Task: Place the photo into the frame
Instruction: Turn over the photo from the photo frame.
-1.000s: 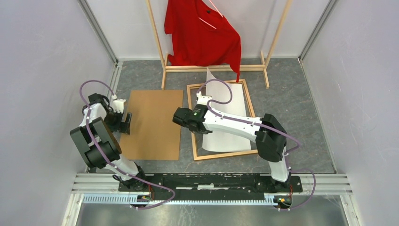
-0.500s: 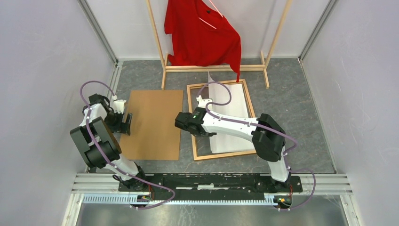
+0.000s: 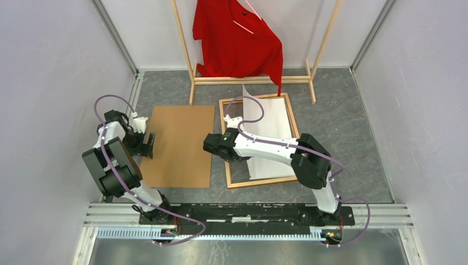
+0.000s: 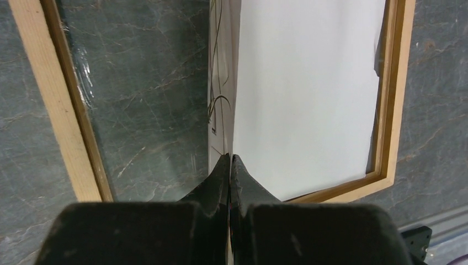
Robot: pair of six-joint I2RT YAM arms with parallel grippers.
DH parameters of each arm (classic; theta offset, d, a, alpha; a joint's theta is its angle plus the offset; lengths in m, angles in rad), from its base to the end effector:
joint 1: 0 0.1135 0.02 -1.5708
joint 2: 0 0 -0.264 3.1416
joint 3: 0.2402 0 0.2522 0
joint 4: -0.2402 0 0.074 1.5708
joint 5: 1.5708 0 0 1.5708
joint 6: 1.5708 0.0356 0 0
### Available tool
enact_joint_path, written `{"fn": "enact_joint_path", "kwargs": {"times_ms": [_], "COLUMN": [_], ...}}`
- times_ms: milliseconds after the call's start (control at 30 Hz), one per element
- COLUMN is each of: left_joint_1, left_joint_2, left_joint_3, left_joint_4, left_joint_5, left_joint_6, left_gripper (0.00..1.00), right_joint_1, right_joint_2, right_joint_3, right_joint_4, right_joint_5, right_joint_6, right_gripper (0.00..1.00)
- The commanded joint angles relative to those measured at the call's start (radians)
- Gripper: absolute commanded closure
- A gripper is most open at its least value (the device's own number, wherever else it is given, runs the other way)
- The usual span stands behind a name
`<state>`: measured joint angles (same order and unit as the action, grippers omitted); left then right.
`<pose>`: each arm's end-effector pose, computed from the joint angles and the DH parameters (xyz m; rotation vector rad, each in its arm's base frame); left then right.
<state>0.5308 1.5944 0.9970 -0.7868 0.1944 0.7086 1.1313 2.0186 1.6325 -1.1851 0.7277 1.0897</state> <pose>0.2473 0.1372 0.1822 0.2816 2.8629 -0.0720 0.1847 0.3372 0.2142 -0.0513 2.4572 -0.4162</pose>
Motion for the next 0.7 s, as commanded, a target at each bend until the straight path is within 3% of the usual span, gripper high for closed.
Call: {"fn": "enact_joint_path", "kwargs": {"times_ms": [0,300,667], "left_joint_1": [0.001,0.001,0.002], "left_joint_2": [-0.002,-0.003,-0.006], "left_joint_3": [-0.001,-0.002,-0.006], "left_joint_4": [0.011,0.01,0.01], "left_joint_5": [0.032,0.031,0.031], "left_joint_6": [0.03,0.029,0.031], "left_gripper": [0.0,0.0,0.0], "right_joint_1": [0.0,0.03,0.031], "right_joint_2": [0.032,0.069,0.056], "right_joint_3": [0.026,0.099,0.042], "right_joint_4": [-0.064,-0.067,-0.067], "right_joint_5": [0.055,0.06,0.057], "right_joint_6": [-0.027,-0.04,-0.026], "right_gripper": [1.0,1.0,1.0]}}
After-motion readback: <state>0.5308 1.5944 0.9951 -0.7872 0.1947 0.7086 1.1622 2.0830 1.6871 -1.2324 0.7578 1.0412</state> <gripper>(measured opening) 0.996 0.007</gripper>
